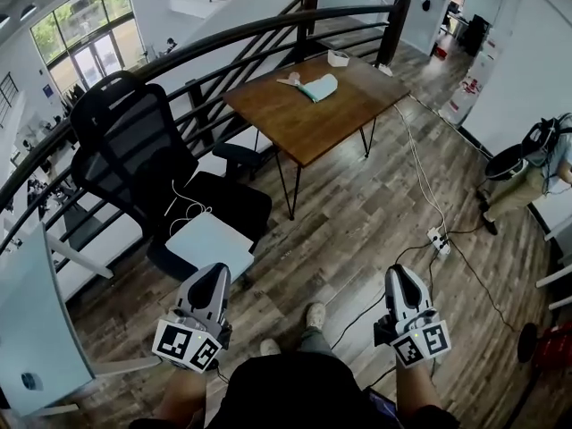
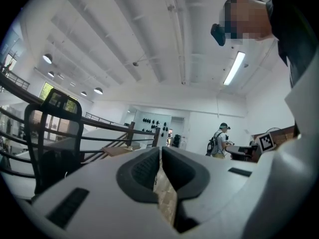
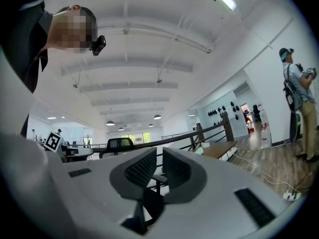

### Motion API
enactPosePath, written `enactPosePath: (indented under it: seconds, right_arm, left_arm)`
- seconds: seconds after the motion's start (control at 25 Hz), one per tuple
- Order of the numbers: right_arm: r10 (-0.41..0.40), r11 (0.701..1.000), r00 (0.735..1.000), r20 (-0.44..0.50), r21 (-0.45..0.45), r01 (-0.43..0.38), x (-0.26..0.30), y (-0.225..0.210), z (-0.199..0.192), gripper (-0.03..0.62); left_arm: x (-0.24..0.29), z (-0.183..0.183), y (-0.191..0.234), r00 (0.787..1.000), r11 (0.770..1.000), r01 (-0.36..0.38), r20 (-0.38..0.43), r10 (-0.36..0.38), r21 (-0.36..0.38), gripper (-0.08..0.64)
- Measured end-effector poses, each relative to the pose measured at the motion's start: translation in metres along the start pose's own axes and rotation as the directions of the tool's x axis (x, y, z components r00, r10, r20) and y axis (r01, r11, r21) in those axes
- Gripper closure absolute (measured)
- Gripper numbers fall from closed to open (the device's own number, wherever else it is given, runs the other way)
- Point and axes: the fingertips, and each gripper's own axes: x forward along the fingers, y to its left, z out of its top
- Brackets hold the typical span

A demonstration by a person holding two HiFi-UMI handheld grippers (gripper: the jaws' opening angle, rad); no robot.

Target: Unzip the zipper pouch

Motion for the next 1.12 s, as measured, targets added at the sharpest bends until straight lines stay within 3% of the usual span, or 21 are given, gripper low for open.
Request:
enactPosePath:
  seconds: [0.08, 0.16, 0.4, 0.52, 1.12]
  right_arm:
    - [0.003, 1.0, 1.0, 0.009, -0.004, -0.003, 0.011, -0.007, 0.001, 0.554]
    - [0.012, 1.0, 1.0, 0.017, -0.025, -0.012, 0.024, -0.013, 0.002, 0.494]
    - [0.032, 0.999, 0.998, 0.046, -0.019, -0.031, 0.069, -0.05, 0.01, 0.422]
    - [0.023, 0.999, 0.998, 0.06, -0.024, -0.021, 0.087, -0.074, 0.017, 0.354]
    - [0.023, 1.0, 0.999, 0.044, 0.011, -0.023, 0.129, -0.179, 0.021, 0.339]
  left_arm:
    - [0.009, 0.001, 0.004, 1.0, 1.0, -0.016, 0.002, 0.016, 0.011, 0.538]
    - [0.021, 0.004, 0.009, 1.0, 0.999, -0.03, 0.01, 0.03, 0.013, 0.529]
    - [0.069, 0.012, 0.012, 0.997, 0.997, -0.071, 0.024, 0.07, 0.03, 0.373]
    - [0.096, 0.015, 0.008, 0.996, 0.995, -0.087, 0.034, 0.086, 0.043, 0.305]
    - [0.203, 0.007, -0.005, 0.993, 0.993, -0.118, 0.029, 0.117, 0.026, 0.284]
